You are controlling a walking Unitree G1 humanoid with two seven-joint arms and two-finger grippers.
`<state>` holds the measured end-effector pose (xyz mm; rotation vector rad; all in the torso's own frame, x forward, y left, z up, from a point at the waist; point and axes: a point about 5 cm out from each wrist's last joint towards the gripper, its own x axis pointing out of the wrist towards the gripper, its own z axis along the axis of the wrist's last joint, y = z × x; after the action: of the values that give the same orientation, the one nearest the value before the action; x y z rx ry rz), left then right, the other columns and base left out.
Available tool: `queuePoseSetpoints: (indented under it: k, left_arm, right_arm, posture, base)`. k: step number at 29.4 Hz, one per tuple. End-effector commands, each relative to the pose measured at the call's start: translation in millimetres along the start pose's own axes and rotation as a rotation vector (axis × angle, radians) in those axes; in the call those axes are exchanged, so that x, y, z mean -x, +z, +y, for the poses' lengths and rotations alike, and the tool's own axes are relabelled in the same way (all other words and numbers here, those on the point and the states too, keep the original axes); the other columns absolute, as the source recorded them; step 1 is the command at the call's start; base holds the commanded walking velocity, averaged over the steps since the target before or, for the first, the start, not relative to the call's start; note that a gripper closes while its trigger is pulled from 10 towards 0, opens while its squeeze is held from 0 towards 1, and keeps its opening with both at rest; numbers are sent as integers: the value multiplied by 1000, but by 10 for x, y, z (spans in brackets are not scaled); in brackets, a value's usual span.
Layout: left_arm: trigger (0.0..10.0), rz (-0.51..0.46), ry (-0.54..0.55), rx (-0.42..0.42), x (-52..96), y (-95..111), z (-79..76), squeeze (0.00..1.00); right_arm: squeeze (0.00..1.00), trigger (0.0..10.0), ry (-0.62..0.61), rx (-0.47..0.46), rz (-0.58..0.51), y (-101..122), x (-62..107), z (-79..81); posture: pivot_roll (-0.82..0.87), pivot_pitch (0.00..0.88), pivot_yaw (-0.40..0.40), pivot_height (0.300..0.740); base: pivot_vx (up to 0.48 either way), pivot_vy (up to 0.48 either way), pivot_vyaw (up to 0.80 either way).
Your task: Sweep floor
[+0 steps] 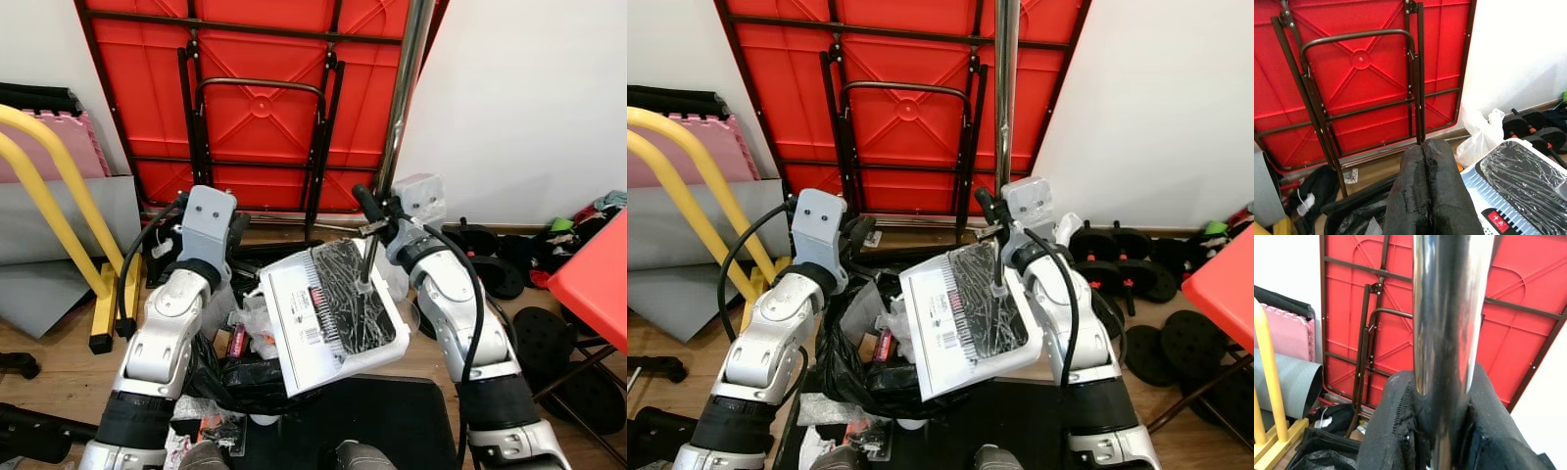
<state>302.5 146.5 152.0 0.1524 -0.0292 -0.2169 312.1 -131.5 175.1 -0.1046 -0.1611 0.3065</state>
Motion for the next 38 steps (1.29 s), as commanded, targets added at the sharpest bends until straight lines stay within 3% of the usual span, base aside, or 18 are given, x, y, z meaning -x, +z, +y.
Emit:
queuePoseSetpoints:
  k: [1,10,12,16,22,38]
  left_arm:
    - [10000,36,-26,26,2,-53,-37,0]
    - [10000,42,-24,28,3,-60,-36,0]
    - [10000,47,-24,16,2,-65,-38,0]
    - [10000,46,-27,10,0,-65,-44,0]
    - [10000,45,-29,7,0,-60,-42,0]
    - [10000,53,-35,-2,-1,-57,-47,0]
  right_arm:
    - [0,10000,-36,-4,-31,62,-6,-67]
    - [0,10000,-67,19,4,18,-4,-113]
    - [0,10000,-113,-47,0,11,3,-191]
    - [0,10000,-129,-53,4,14,5,-224]
    - [0,10000,-132,-50,-11,29,9,-231]
    - [0,10000,-163,-74,-8,39,-2,-262]
  posture:
    - [-133,34,-128,740]
    - [-130,32,-127,740]
    - [-132,31,-126,740]
    - [-130,33,-125,740]
    - [-129,35,-125,740]
    - [-130,42,-125,740]
  base:
    - [0,0,0]
    - [0,0,356]
    - [0,0,0]
    - [0,0,0]
    - [0,0,800]
    - [-92,0,0]
